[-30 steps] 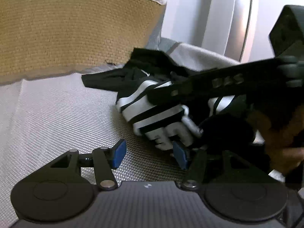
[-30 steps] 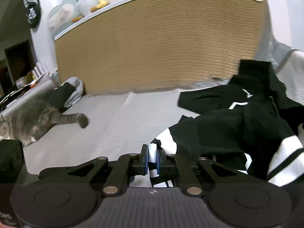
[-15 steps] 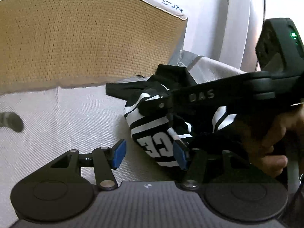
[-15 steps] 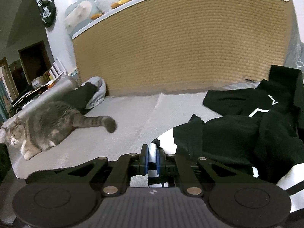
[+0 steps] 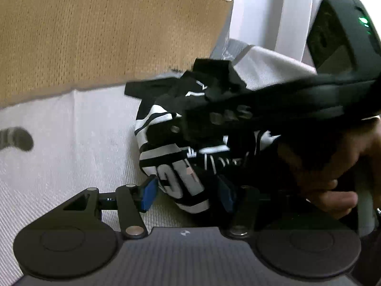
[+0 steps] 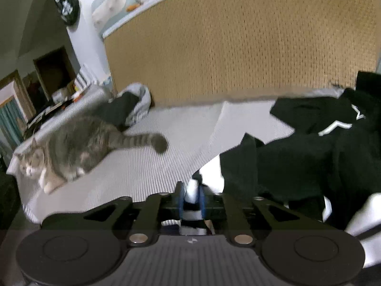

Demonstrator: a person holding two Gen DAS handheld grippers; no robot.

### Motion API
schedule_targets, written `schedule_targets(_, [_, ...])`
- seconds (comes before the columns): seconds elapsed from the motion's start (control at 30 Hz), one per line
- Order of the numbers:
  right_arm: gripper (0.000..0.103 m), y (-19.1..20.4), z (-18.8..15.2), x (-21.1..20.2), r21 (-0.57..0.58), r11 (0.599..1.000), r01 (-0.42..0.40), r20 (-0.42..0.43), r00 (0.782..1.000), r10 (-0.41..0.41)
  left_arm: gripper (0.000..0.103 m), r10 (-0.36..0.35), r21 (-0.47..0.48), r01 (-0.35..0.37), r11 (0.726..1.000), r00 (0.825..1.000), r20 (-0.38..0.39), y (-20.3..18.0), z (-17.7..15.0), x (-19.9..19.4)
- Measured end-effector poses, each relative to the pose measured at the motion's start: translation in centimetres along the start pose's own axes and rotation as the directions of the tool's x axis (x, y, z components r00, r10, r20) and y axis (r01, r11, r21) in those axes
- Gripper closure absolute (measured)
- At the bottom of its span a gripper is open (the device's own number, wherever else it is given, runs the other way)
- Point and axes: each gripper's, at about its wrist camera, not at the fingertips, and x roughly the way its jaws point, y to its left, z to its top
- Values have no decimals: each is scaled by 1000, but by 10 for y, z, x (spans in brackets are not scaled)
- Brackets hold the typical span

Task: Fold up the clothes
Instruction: 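Carry the held garment edge toward the open left gripper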

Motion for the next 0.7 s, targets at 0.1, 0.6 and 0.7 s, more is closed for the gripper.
schedule_targets(0.1, [74, -4, -9, -14, -39, 999, 32, 7, 999, -32, 46, 0, -14, 0, 1000, 1000, -6, -1, -7, -3])
schedule_targets(0.6, [73, -42, -35, -62, -59, 952, 301, -69, 950, -304, 46, 9, -37, -11, 999, 999, -45, 1, -4, 8])
schedule_targets(0.7, [73, -49, -43, -68, -83, 949, 305, -70, 948, -310, 46, 6, -53, -8, 999, 999, -41, 1, -3, 8])
